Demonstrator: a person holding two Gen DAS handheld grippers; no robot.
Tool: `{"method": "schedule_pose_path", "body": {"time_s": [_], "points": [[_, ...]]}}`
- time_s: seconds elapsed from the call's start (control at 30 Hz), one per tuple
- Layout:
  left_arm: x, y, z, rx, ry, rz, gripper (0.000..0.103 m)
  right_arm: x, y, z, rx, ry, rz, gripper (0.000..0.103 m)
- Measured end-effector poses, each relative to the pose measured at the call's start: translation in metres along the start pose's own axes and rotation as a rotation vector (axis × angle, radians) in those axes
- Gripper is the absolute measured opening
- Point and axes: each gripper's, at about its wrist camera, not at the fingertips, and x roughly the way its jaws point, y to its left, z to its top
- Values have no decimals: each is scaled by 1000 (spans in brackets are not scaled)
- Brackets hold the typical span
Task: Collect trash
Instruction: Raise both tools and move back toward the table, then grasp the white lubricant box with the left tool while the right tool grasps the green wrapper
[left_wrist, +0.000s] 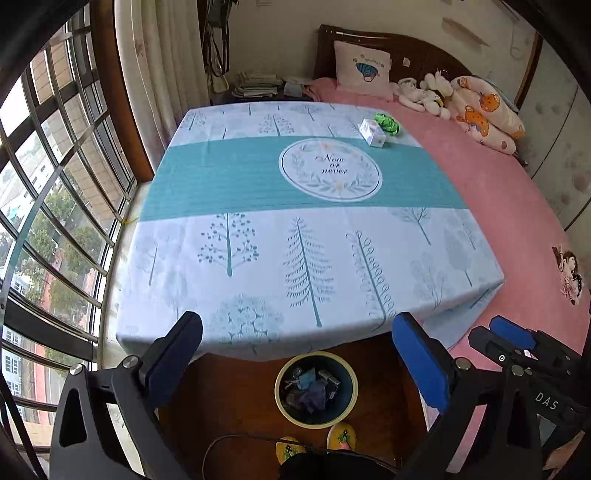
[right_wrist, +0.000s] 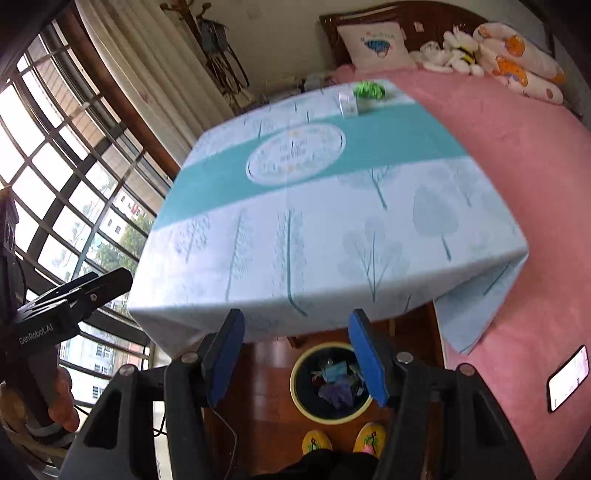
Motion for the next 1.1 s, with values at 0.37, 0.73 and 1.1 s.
{"method": "schedule_pose_path", "body": {"time_s": [0.37,0.73,1.1], "points": [[-31,-24,70,54,-102,-36,102,-25,-9,78,-7,-156,-25,59],[24,-71,188,15,-137,-13,102,24,-82,204,-45,-176,-4,59],[201,-146,287,-32,65,39,102,145,-187,322,-72,-46,28,59]]}}
